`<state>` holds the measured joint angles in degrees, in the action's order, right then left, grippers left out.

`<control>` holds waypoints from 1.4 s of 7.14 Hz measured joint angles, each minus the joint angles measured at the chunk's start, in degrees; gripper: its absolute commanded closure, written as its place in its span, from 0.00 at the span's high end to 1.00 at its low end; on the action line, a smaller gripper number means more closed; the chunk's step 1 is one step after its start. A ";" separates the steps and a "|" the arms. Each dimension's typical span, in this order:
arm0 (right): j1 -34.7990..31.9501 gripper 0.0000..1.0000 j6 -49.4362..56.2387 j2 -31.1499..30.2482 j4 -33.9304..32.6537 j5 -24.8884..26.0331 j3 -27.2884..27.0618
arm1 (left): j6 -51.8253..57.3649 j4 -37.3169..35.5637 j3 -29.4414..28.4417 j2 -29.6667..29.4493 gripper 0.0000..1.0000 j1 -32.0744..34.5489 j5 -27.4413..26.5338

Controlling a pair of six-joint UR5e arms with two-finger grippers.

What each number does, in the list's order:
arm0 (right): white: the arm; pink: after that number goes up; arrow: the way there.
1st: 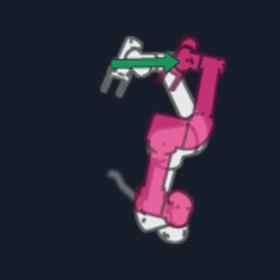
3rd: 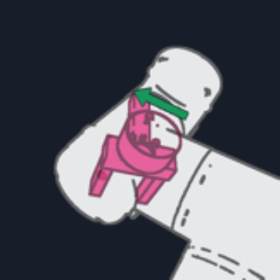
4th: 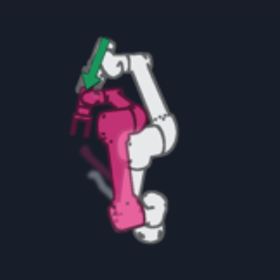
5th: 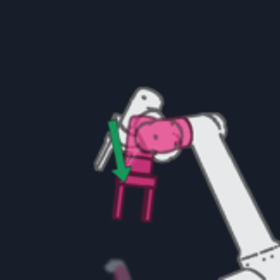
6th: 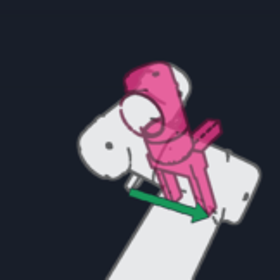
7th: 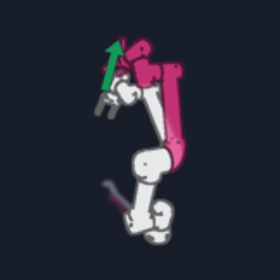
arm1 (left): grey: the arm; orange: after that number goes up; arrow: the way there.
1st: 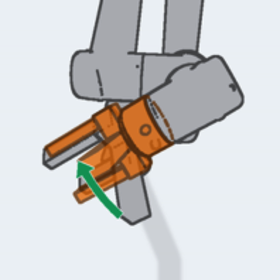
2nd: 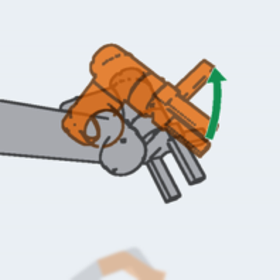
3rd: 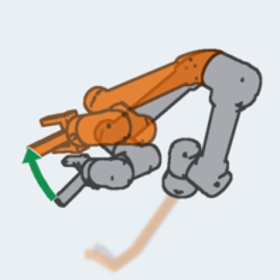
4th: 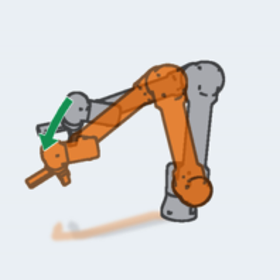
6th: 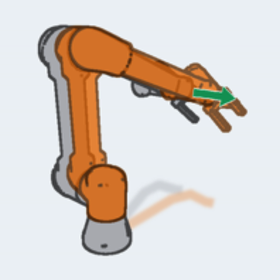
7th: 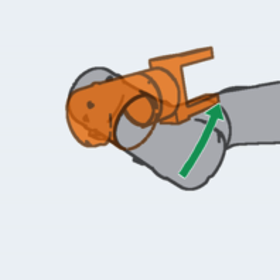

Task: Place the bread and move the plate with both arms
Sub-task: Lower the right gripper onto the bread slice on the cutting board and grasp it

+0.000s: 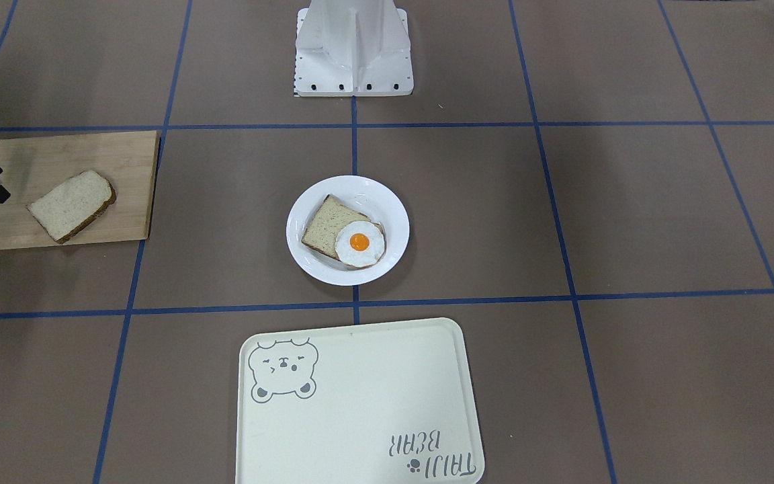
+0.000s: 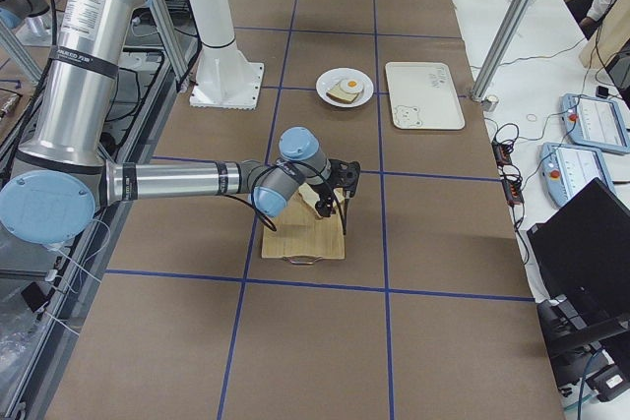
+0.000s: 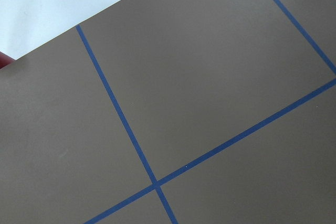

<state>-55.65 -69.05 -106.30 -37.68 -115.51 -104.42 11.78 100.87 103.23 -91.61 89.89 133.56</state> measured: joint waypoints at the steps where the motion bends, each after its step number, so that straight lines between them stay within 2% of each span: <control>1: 5.54 0.72 -4.54 -0.79 0.46 6.65 -0.27 | 0.00 0.02 0.04 0.22 0.98 0.00 0.02; 2: 10.35 0.62 -8.23 -1.65 0.62 12.44 -0.38 | 0.00 0.03 0.01 0.32 0.98 0.02 0.03; 4: 14.80 0.57 -11.02 -3.56 1.24 17.45 -0.28 | 0.00 0.03 0.01 0.43 0.98 0.01 0.03; 5: 15.72 0.51 -11.34 -3.91 1.49 18.31 -0.16 | 0.00 0.03 0.01 0.45 0.98 0.00 0.03; 9: 18.17 0.49 -11.48 -4.01 1.59 20.36 0.00 | 0.00 0.03 -0.07 0.60 0.98 0.02 0.03; 10: 18.64 0.37 -11.47 -4.01 1.56 20.71 0.03 | 0.00 0.02 -0.08 0.62 0.98 0.02 0.03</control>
<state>-37.01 -80.52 -110.31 -36.11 -94.80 -104.39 11.78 100.90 103.15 -90.99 89.91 133.59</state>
